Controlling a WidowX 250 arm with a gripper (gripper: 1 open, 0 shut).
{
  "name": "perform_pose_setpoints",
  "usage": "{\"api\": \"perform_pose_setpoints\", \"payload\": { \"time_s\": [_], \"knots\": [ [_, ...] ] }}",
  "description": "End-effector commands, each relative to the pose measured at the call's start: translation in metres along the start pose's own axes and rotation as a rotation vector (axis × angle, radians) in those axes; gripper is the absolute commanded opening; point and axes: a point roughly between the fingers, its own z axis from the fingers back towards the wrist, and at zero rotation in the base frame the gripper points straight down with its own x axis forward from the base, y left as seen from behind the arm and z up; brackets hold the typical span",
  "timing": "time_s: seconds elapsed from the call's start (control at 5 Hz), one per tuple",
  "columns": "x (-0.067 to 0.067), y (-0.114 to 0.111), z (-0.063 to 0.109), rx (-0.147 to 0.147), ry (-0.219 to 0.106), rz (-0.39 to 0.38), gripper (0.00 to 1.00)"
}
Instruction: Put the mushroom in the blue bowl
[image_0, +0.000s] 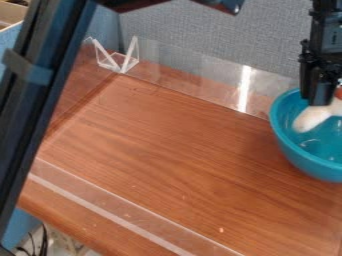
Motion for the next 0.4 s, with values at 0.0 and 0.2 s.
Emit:
{"api": "perform_pose_setpoints", "payload": {
  "time_s": [0.0,0.2],
  "knots": [
    [0.0021,-0.0078,0.0499,0.103,-0.106,0.032,0.0],
    [0.0034,-0.0079,0.0489,0.118,-0.12,0.082,0.0]
  ]
}}
